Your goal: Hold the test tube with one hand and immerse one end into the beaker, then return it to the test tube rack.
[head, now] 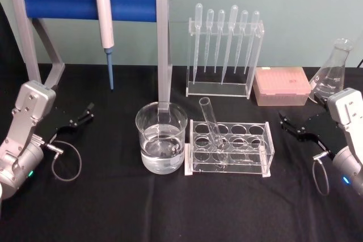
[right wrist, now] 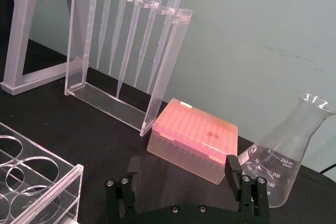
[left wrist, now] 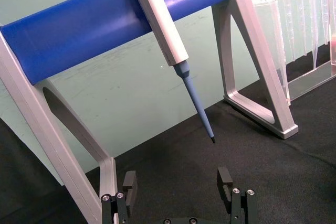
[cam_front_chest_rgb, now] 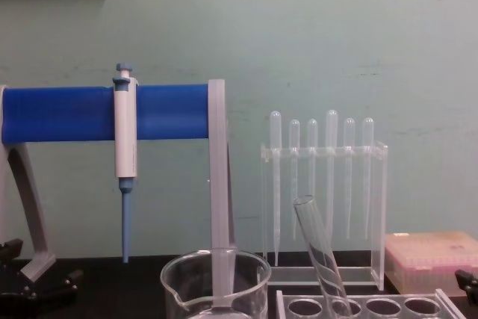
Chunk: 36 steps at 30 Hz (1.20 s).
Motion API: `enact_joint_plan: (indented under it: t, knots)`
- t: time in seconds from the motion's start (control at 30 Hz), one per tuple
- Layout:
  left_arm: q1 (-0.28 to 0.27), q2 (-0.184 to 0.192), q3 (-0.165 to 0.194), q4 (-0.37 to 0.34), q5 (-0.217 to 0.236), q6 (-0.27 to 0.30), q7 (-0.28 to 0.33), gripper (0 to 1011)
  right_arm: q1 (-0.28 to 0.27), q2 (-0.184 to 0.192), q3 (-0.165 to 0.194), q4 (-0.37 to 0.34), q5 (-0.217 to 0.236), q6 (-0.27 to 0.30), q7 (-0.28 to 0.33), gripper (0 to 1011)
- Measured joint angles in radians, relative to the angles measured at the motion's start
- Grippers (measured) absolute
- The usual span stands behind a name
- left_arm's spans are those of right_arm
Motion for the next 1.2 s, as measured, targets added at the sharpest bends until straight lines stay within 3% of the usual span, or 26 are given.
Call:
enact_joint_plan:
  t: [1.07,1.2]
  knots:
    - [0.0,0.0,0.0,0.0,0.0,0.0,0.0,1000,0.0,0.0,0.0,0.0,0.0,0.0,0.0,1011]
    - [0.0,0.0,0.0,0.0,0.0,0.0,0.0,1000,-0.015,0.006,0.025,-0.035,0.02,-0.002,0.018,1010]
